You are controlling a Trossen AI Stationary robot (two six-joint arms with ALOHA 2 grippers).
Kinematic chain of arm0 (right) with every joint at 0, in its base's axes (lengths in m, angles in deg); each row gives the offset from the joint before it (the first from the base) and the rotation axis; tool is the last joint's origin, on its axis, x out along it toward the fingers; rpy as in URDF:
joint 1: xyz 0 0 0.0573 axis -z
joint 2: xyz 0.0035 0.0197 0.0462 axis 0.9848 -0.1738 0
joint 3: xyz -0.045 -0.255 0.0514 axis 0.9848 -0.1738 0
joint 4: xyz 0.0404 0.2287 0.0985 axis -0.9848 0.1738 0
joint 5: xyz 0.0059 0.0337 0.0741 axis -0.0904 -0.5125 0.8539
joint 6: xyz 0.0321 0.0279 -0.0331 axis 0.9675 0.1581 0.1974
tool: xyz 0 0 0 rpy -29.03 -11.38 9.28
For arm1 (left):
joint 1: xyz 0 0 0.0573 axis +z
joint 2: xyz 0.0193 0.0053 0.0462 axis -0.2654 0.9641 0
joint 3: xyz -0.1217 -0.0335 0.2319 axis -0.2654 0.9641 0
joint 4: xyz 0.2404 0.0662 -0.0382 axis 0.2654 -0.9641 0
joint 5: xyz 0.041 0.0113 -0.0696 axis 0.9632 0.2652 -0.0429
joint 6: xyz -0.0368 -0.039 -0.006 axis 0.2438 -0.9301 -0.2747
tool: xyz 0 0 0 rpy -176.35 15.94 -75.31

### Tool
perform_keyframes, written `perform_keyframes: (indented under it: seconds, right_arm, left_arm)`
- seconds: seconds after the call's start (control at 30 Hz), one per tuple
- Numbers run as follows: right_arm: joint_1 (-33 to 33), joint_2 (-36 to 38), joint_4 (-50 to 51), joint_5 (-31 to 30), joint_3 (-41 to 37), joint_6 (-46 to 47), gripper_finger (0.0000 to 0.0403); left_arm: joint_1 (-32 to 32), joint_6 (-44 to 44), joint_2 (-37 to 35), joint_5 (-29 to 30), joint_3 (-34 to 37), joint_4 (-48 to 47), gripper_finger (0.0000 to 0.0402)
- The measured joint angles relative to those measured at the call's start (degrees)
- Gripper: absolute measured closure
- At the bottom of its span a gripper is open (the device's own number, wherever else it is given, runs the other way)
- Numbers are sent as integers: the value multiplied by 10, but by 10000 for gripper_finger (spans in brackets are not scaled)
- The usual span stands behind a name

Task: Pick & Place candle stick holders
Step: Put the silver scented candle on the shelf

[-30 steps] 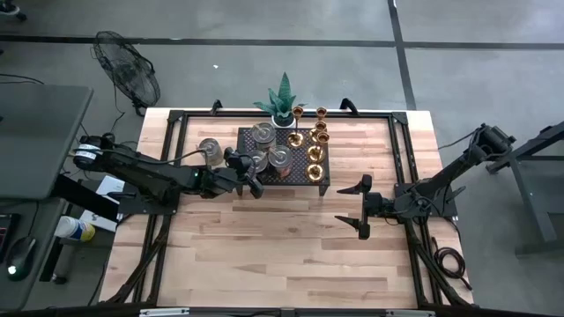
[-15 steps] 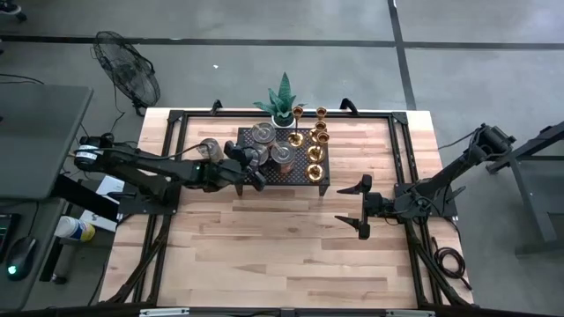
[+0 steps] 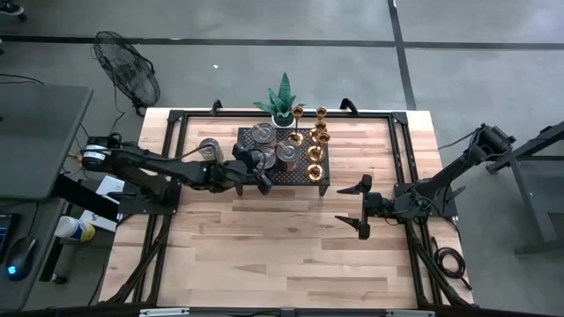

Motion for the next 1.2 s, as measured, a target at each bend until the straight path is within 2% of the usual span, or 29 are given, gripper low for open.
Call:
perform_keyframes:
  seconds: [0.6,0.8,1.2]
  right_arm:
    - [0,0,0,0,0,0,41]
    - [0,0,0,0,0,0,41]
    - [0,0,0,0,0,0,41]
  left_arm:
    - [0,17,9,3,-16,-12,60]
    - [0,17,9,7,-18,-15,15]
    - [0,62,-10,2,-18,-23,20]
